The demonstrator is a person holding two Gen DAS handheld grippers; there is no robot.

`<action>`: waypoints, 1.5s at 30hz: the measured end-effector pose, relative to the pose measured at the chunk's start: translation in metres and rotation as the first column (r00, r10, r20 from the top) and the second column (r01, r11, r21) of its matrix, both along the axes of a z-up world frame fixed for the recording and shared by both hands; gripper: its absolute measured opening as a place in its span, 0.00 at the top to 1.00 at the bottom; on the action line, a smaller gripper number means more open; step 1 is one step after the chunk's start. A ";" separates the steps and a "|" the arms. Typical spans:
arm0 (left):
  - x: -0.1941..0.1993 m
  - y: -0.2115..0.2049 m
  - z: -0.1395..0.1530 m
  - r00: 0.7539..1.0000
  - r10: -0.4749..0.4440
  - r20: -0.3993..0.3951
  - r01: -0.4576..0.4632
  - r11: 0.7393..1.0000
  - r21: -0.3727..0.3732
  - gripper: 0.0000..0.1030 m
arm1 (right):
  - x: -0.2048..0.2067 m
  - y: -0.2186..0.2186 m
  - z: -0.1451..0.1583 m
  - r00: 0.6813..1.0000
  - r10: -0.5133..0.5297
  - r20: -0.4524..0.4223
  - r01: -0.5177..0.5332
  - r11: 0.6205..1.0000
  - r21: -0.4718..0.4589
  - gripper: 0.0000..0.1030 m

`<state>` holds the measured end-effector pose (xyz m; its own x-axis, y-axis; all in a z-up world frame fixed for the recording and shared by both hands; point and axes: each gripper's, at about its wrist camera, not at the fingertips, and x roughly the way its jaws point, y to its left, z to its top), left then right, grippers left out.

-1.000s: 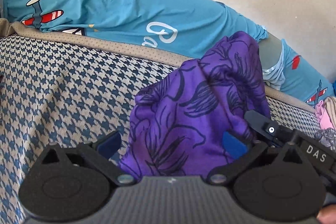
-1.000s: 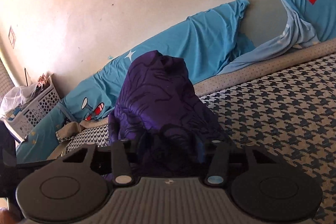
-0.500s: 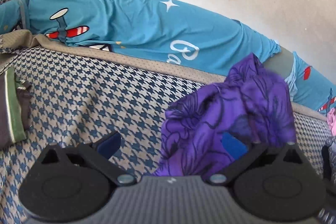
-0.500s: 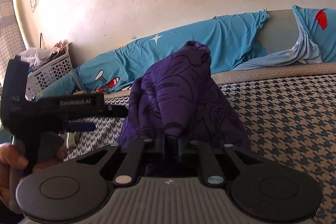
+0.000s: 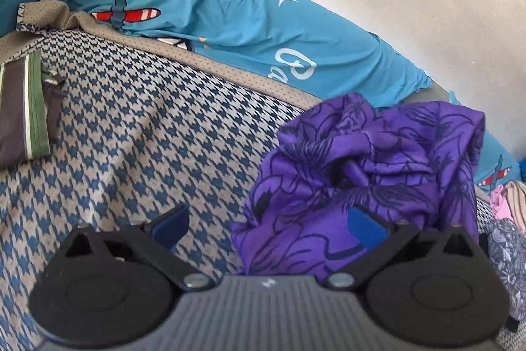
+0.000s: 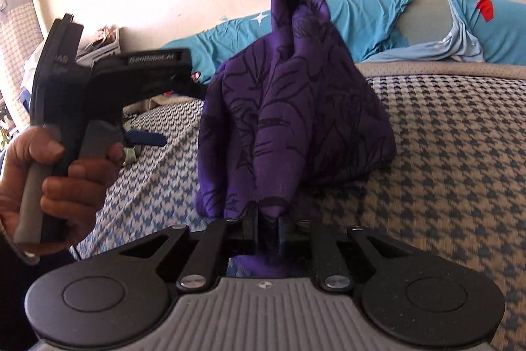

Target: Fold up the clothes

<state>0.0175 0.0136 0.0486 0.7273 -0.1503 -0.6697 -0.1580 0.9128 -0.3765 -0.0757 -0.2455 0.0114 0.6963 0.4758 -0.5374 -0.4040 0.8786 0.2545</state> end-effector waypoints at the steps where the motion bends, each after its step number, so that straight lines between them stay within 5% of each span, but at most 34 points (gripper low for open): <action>1: -0.002 -0.003 -0.002 1.000 -0.011 -0.004 0.011 1.000 -0.001 0.00 | -0.003 0.001 -0.001 1.000 0.004 -0.001 -0.004 1.000 -0.007 0.88; 14: -0.038 -0.043 -0.028 0.989 -0.132 -0.072 0.136 0.989 0.056 0.00 | -0.035 0.015 -0.016 0.997 0.050 -0.050 -0.053 0.997 -0.060 0.90; 23: -0.043 -0.054 -0.053 0.982 -0.113 -0.150 0.128 0.988 0.092 0.00 | -0.061 0.002 -0.006 1.000 0.006 -0.001 -0.006 0.999 -0.041 0.88; 36: -0.060 -0.063 -0.064 0.985 -0.102 -0.142 0.123 0.981 0.151 0.00 | -0.063 -0.021 0.052 0.976 -0.122 0.178 0.130 0.991 -0.031 0.52; 45: -0.069 -0.069 -0.069 0.985 -0.101 -0.142 0.125 0.977 0.173 0.00 | -0.027 -0.020 0.099 0.947 -0.188 0.260 0.191 0.981 0.014 0.25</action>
